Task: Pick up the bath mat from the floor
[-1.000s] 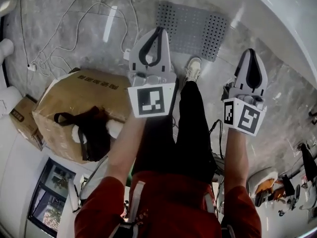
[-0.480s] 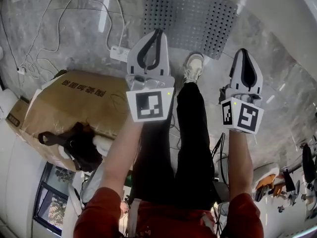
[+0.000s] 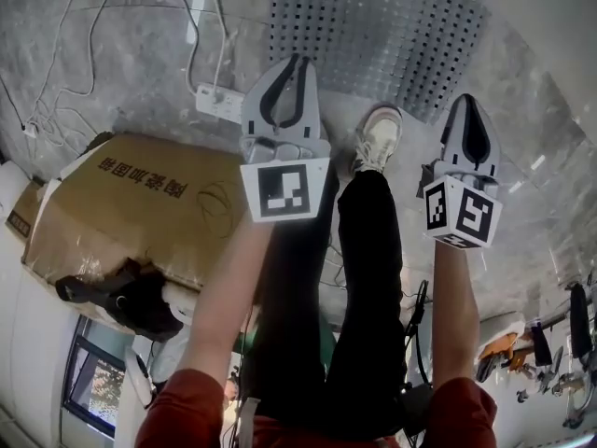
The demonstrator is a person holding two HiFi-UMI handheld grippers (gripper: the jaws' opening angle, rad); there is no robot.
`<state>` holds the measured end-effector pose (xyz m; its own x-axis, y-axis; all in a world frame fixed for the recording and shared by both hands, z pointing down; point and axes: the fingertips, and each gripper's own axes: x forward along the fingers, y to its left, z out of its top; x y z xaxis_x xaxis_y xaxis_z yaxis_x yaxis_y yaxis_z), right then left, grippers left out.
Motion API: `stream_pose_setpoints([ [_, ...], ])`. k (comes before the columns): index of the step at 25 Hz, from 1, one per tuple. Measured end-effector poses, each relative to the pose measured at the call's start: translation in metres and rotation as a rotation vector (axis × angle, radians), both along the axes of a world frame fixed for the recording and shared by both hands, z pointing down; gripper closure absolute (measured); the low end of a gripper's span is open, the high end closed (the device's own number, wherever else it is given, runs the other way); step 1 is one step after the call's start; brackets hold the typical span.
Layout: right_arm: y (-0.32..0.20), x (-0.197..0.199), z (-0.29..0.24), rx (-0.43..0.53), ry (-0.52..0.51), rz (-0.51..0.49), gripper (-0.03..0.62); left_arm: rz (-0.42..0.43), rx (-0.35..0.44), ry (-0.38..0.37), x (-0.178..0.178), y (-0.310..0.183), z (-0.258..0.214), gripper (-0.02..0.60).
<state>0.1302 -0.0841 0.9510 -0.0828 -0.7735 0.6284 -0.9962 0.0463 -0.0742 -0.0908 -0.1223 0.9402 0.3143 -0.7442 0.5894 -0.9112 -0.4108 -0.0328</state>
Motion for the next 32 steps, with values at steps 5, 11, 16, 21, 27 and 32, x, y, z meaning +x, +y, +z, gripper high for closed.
stream_pose_setpoints([
  [5,0.008,0.006,0.064,-0.069,0.016,0.004,0.58,0.004,-0.072,-0.039,-0.013,0.006,0.072,0.563],
  [11,0.017,0.019,0.126,-0.169,0.026,0.017,0.579,-0.002,-0.153,-0.107,-0.028,0.008,0.14,0.562],
  [16,0.021,0.027,0.177,-0.259,0.052,-0.002,0.471,-0.034,-0.277,-0.15,-0.047,0.012,0.199,0.439],
  [21,0.025,0.044,0.228,-0.366,0.056,0.033,0.299,-0.085,-0.387,-0.155,-0.06,0.017,0.245,0.311],
  [27,0.036,0.061,0.282,-0.507,0.004,0.117,0.177,-0.089,-0.508,-0.198,-0.076,0.022,0.296,0.218],
  [32,0.044,0.075,0.304,-0.567,0.022,0.14,0.164,-0.128,-0.572,-0.199,-0.083,0.024,0.321,0.199],
])
